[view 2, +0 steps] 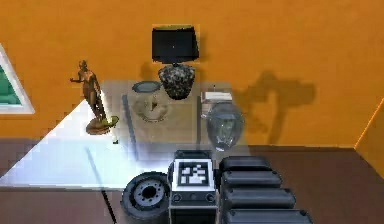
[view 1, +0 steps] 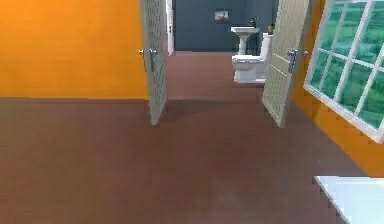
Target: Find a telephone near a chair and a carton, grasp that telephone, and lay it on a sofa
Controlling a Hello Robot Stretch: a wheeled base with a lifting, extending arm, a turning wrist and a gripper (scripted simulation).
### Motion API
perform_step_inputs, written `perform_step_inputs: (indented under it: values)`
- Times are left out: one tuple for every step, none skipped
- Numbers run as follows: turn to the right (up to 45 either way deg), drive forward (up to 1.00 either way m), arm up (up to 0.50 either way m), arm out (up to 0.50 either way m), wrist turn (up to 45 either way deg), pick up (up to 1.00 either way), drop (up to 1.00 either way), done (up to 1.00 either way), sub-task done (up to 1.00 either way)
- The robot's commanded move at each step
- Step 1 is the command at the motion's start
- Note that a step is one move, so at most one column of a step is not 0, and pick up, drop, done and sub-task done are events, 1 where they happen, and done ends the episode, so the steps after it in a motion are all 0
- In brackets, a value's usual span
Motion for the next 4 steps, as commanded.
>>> perform_step_inputs:
  values:
    - [0.0,1.0,0.0,0.0,0.0,0.0,0.0,0.0,0.0]
    - [0.0,1.0,0.0,0.0,0.0,0.0,0.0,0.0,0.0]
    - [-6.0,0.0,0.0,0.0,0.0,0.0,0.0,0.0,0.0]
    - [0.0,0.75,0.0,0.0,0.0,0.0,0.0,0.0,0.0]
